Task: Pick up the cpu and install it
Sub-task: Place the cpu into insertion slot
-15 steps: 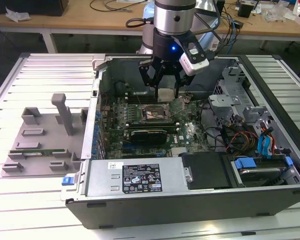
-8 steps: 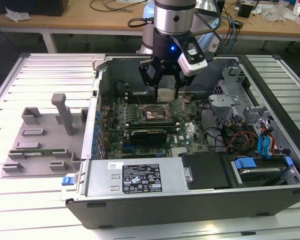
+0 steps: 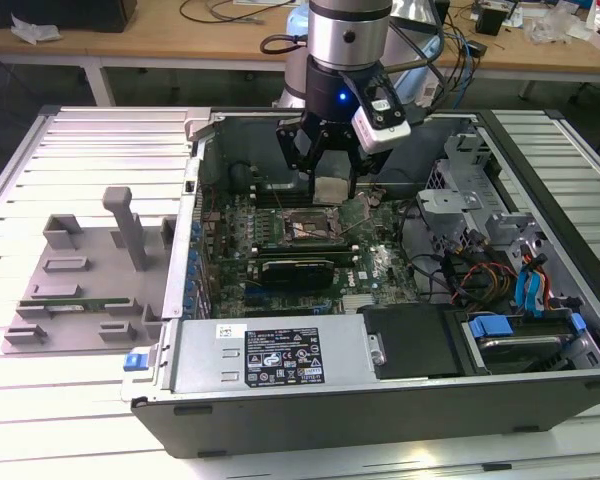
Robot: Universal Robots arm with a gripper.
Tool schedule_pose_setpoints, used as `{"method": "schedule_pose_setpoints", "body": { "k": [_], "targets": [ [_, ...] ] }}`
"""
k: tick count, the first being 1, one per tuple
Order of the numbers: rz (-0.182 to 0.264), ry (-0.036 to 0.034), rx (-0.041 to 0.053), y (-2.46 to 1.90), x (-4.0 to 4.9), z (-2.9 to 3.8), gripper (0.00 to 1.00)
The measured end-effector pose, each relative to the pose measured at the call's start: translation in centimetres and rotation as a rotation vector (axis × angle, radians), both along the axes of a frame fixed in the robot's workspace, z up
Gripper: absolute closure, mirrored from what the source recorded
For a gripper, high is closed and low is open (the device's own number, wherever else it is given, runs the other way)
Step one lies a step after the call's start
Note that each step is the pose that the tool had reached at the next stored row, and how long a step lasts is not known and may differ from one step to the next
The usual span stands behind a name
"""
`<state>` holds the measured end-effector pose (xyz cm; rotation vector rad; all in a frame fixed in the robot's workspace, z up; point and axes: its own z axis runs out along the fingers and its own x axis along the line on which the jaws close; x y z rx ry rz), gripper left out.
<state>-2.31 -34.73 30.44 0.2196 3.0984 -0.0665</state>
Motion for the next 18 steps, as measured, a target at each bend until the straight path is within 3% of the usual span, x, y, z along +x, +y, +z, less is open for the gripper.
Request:
{"method": "schedule_pose_setpoints", "body": {
  "k": [3,6,11,18],
  "targets": [
    [-0.001,0.0,-0.0001,0.0,0.0,0.0,0.45],
    [-0.022,0.0,-0.0081,0.0,0.0,0.0,0.45],
    [-0.131,0.0005,-0.0142,0.0,0.0,-0.01,0.45],
    [-0.242,0.0011,-0.0171,0.0,0.0,-0.02,0.45]
  ]
}}
